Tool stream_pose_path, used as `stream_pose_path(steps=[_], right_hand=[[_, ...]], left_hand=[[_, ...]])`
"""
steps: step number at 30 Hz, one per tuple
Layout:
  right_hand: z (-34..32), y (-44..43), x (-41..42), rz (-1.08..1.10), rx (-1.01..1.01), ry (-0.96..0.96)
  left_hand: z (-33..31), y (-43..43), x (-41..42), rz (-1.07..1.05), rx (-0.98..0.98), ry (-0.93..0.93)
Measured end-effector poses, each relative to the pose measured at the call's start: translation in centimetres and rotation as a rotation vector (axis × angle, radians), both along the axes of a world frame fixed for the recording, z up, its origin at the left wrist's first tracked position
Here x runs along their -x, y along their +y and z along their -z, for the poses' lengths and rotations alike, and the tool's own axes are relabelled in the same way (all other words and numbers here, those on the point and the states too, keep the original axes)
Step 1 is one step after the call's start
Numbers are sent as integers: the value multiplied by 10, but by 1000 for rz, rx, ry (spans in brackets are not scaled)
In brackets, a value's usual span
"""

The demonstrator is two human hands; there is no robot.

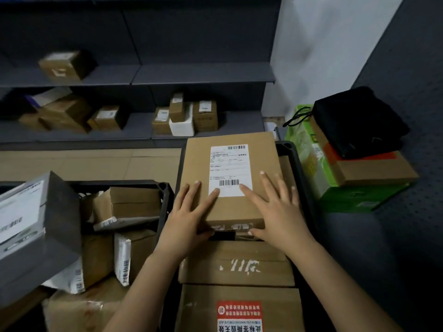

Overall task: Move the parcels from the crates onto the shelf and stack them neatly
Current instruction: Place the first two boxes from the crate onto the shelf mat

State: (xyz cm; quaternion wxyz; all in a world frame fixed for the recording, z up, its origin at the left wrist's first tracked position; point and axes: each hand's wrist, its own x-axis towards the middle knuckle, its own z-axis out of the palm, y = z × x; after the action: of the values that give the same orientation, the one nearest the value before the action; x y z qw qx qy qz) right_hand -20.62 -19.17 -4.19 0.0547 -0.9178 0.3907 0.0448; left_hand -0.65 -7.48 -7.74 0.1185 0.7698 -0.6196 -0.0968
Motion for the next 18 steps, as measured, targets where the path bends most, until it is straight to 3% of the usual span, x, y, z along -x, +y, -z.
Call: stream_pose_path(steps=[9, 18], right_hand=[[-1, 3, 12, -14, -4, -84], [-34, 34, 26, 104, 237, -232]], left_hand=[[0, 5, -1, 8, 130, 52], [-39, 4, -3, 135, 325, 22]])
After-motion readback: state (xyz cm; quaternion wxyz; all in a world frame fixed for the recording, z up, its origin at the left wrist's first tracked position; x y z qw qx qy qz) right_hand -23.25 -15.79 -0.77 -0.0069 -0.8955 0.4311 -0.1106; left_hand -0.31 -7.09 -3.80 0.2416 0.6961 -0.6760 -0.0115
